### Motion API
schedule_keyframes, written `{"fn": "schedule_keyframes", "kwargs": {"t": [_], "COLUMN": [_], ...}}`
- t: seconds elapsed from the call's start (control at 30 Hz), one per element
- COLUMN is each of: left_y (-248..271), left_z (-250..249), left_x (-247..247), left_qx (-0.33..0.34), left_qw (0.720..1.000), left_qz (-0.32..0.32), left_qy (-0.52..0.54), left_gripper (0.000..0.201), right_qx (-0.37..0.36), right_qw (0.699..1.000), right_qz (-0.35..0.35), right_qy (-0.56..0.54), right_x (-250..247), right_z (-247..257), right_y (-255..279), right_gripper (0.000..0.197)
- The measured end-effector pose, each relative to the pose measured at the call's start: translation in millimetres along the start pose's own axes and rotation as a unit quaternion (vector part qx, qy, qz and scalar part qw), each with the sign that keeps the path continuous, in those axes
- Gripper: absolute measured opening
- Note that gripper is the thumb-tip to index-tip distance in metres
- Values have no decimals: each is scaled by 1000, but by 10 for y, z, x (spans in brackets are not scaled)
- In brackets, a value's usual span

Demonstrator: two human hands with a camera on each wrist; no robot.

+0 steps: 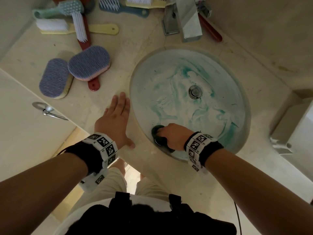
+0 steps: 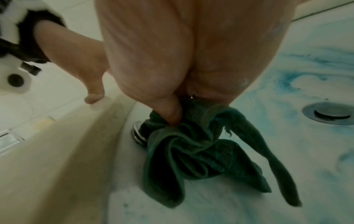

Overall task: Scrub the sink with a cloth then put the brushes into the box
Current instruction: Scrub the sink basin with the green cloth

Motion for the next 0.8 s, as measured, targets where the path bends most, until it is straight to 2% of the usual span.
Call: {"fn": "schedule_keyframes", "kwargs": {"t": [0.07, 0.17, 0.27, 0.37, 0.47, 0.57, 0.67, 0.73, 0.8], "left_y": [1, -1, -1, -1, -4, 1, 1, 2, -4], "left_z": [10, 14, -3, 3, 15, 8, 6, 6, 4], "left_x": [1, 4, 10, 1, -3, -4, -3, -5, -7], "left_qx": [-1, 2, 4, 2, -2, -1, -1, -1, -1], "left_qw": [1000, 1000, 1000, 1000, 1000, 1000, 1000, 1000, 1000], "left_qz": [-2, -2, -4, -8, -8, -7, -6, -7, -8], "left_qy": [-1, 0, 5, 9, 8, 0, -4, -3, -6], "left_gripper": [152, 152, 152, 153, 152, 152, 152, 152, 153], "right_qx": [19, -2, -68, -77, -48, 3, 8, -17, -68], "right_qw": [1000, 998, 997, 996, 997, 1000, 1000, 998, 995], "right_qz": [-5, -28, -41, -27, -3, 10, -13, -47, -69], "right_qy": [-23, -50, -6, 26, 64, 24, -19, -37, -22], "right_x": [-17, -18, 22, 24, 41, 75, 128, 136, 155], "right_z": [-42, 28, 189, 149, 32, -83, -101, -18, 119], "right_y": [-3, 31, 90, 80, -3, -24, 35, 67, 84], "right_gripper": [47, 50, 44, 47, 41, 45, 53, 55, 46]}}
Point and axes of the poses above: each hand's wrist, its own y-axis away from the middle knuckle, its own x-axis out of the palm, z = x × y, the point moved 7 cm from there along -y, towards the middle knuckle, and after that the axes turned 1 degree about -y, right-handed, at the moved point
